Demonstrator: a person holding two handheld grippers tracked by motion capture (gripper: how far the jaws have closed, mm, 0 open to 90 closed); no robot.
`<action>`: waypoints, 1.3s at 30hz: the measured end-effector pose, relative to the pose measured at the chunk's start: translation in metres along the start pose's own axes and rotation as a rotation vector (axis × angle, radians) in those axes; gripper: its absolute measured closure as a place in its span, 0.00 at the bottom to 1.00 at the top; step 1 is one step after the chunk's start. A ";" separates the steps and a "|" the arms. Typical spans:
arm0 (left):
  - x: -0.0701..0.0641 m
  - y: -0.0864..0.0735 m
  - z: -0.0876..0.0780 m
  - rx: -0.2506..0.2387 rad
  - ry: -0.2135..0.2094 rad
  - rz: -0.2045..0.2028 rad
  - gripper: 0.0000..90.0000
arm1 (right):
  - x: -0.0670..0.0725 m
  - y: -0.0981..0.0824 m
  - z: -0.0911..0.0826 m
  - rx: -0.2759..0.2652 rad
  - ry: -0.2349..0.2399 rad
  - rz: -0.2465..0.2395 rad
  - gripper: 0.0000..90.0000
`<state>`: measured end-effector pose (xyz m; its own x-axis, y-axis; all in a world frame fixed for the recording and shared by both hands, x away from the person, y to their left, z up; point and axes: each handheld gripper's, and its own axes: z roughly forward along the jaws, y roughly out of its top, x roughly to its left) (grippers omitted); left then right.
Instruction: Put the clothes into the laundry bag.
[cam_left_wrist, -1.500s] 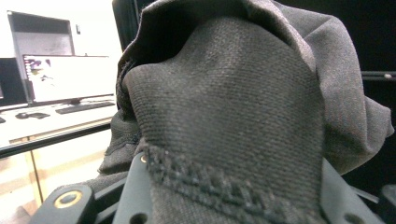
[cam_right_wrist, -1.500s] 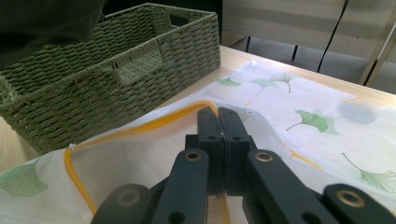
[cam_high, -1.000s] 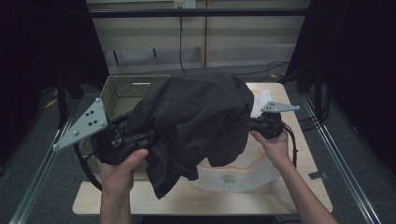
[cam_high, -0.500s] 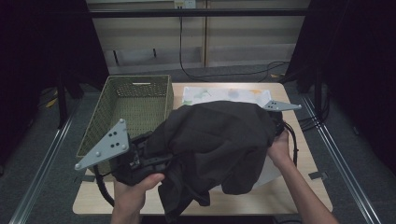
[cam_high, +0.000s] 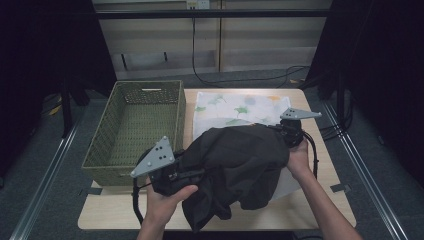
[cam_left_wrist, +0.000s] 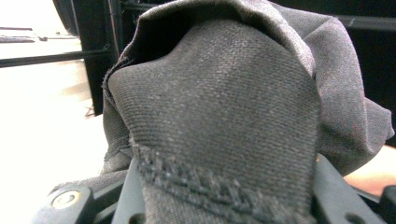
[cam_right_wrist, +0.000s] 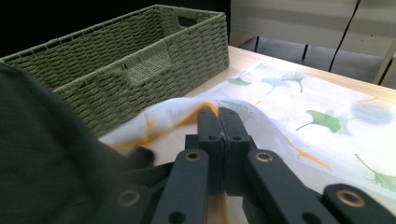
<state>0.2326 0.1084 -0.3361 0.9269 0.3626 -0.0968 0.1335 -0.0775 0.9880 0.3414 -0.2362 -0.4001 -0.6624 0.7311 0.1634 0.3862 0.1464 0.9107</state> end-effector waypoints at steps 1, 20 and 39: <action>0.002 -0.004 0.003 0.013 0.001 -0.010 0.69 | 0.001 0.000 0.001 0.002 0.003 0.000 0.99; 0.025 -0.106 0.077 0.349 -0.005 -0.076 0.68 | 0.005 -0.006 0.005 0.052 0.022 0.004 0.99; 0.025 -0.129 0.090 0.409 0.077 -0.134 0.70 | 0.019 0.009 -0.013 -0.007 0.039 -0.033 0.99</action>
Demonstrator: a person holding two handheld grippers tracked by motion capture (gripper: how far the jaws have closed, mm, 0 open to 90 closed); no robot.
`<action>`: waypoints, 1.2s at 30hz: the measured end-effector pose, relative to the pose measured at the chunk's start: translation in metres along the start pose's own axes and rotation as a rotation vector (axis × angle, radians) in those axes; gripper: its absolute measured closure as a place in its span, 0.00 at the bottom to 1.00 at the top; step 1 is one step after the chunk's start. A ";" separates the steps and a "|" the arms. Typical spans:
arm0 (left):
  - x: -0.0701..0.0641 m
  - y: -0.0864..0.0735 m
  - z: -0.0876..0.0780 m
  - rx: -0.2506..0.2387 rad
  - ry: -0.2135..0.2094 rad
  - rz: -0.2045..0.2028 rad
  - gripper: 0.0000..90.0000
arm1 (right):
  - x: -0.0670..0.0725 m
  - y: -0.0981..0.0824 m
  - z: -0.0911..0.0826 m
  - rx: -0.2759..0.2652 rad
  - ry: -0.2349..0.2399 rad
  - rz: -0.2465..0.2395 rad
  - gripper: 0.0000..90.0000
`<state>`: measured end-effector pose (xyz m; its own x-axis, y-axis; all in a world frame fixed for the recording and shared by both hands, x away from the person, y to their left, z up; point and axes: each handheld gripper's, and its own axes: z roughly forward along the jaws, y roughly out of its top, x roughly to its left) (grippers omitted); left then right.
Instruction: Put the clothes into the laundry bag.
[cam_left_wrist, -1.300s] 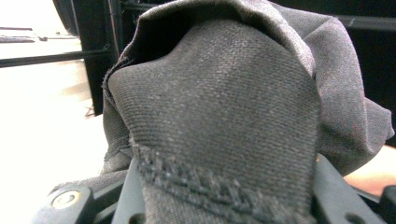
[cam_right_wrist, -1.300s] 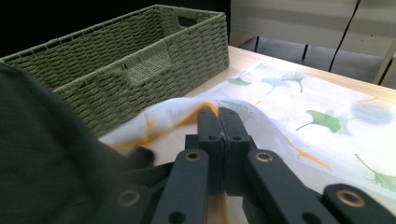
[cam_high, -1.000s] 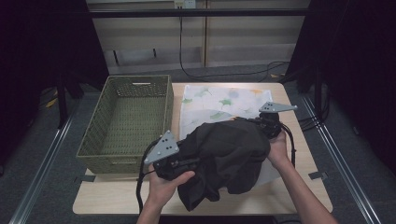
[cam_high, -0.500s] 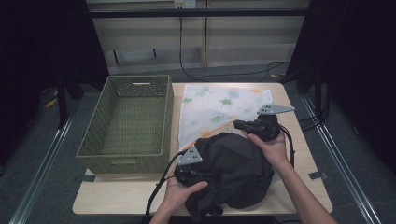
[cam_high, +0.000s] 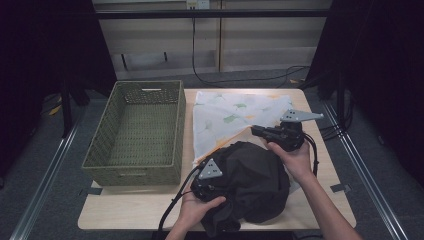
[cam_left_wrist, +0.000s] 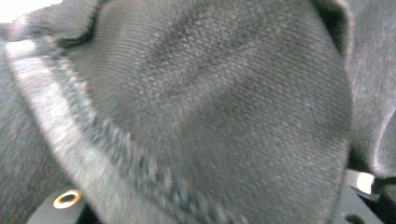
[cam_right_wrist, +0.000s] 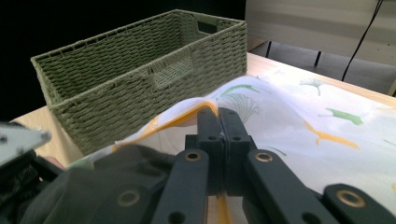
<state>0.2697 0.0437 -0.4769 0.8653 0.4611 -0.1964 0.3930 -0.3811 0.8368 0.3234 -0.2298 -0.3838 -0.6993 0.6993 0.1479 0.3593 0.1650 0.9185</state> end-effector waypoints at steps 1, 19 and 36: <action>0.001 0.003 -0.003 -0.019 0.002 -0.005 0.70 | -0.001 0.000 -0.001 0.002 -0.003 0.000 0.99; 0.025 0.051 -0.032 -0.230 0.227 -0.037 0.72 | 0.011 0.005 0.001 0.031 0.017 -0.001 0.99; 0.049 0.023 0.024 0.009 0.313 -0.118 0.72 | 0.025 0.015 -0.027 0.028 0.035 -0.026 0.99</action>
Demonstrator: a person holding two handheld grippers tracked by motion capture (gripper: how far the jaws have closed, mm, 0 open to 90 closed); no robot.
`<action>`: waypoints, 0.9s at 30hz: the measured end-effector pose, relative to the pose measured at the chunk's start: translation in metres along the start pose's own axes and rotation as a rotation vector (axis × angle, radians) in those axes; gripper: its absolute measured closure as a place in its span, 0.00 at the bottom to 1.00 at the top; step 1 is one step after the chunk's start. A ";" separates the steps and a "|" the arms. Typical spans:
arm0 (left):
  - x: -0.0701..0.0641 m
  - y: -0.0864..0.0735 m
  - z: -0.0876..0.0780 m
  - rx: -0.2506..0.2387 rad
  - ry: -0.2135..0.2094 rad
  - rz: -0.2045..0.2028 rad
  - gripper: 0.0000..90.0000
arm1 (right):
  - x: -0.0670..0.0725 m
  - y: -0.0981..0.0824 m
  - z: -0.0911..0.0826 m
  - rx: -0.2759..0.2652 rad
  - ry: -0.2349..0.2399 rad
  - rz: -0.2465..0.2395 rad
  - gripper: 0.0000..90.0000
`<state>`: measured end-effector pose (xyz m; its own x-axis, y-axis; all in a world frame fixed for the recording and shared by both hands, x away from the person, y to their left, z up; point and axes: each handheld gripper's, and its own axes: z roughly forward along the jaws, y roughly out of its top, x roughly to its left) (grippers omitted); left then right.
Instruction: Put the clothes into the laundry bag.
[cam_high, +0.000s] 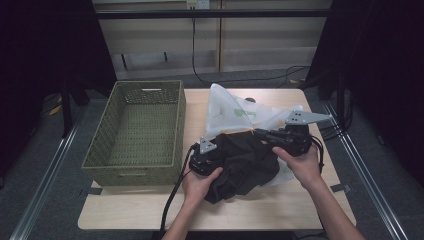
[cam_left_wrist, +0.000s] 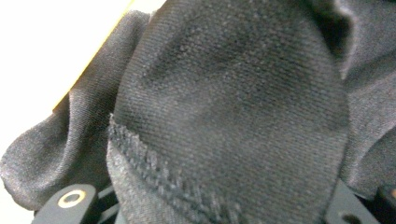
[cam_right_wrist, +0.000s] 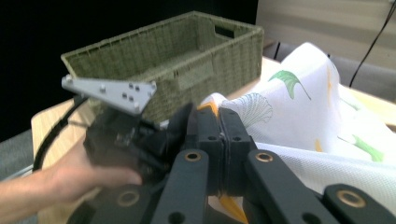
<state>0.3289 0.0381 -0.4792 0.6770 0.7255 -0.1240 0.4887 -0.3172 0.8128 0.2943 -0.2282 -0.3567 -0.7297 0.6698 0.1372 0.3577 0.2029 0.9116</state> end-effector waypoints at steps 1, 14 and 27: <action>0.000 0.000 0.000 -0.001 -0.002 -0.001 0.72 | 0.000 -0.003 -0.002 0.009 -0.003 0.004 0.99; 0.004 -0.006 0.002 -0.051 -0.028 -0.031 0.69 | 0.005 -0.062 0.017 0.238 0.053 0.043 0.98; 0.004 -0.012 0.001 -0.069 -0.031 -0.019 0.69 | -0.006 -0.059 0.007 0.098 0.041 0.086 0.72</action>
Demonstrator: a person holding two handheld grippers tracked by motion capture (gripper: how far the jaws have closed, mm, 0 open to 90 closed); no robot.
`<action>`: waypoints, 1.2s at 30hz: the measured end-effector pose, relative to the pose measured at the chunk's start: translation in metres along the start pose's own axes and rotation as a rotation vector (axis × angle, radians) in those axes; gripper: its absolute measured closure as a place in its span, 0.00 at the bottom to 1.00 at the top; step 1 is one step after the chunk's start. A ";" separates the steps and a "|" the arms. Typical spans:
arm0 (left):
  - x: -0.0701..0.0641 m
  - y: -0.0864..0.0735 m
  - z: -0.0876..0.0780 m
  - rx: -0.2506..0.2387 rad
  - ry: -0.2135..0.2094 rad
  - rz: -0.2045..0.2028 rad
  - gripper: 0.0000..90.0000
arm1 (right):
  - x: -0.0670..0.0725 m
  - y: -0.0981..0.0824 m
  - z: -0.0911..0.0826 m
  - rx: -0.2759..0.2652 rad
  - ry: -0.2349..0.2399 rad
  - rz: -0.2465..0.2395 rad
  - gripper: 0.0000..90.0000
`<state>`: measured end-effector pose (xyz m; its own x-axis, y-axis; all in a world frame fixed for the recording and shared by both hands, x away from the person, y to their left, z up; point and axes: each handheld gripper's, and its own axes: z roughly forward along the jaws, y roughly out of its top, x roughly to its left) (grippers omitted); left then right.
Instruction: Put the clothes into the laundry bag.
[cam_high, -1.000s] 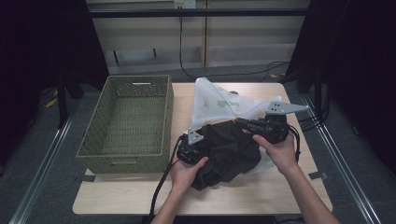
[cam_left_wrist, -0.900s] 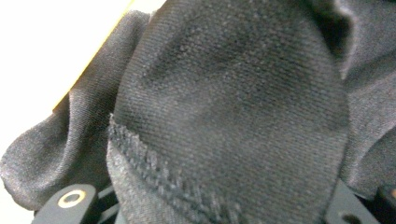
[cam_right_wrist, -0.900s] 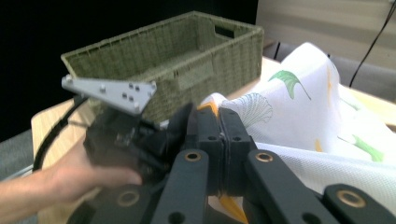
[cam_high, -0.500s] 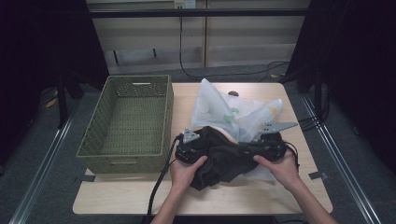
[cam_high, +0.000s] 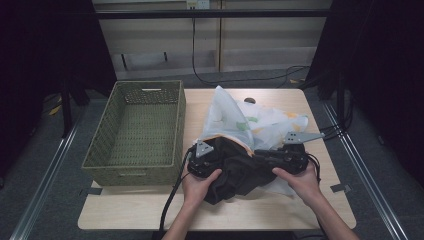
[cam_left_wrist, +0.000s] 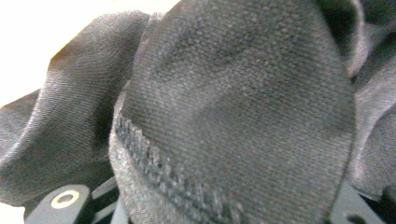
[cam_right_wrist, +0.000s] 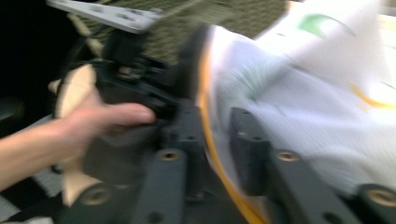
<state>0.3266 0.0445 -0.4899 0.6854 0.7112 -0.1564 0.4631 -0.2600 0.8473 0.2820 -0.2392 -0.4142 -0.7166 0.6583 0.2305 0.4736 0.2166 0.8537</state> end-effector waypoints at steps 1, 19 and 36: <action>0.000 0.000 0.000 0.000 0.000 0.000 0.69 | 0.000 0.000 0.000 0.000 0.000 0.000 0.72; 0.010 -0.001 -0.001 -0.024 -0.067 -0.064 0.68 | -0.014 -0.021 -0.019 0.098 -0.132 -0.084 0.77; 0.008 0.051 -0.052 -0.302 -0.136 -0.150 0.72 | 0.016 0.017 -0.029 -0.067 0.037 -0.041 1.00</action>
<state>0.3261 0.0708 -0.4211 0.7005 0.6278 -0.3393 0.3911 0.0600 0.9184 0.2637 -0.2464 -0.3824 -0.7539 0.6224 0.2105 0.4087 0.1934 0.8919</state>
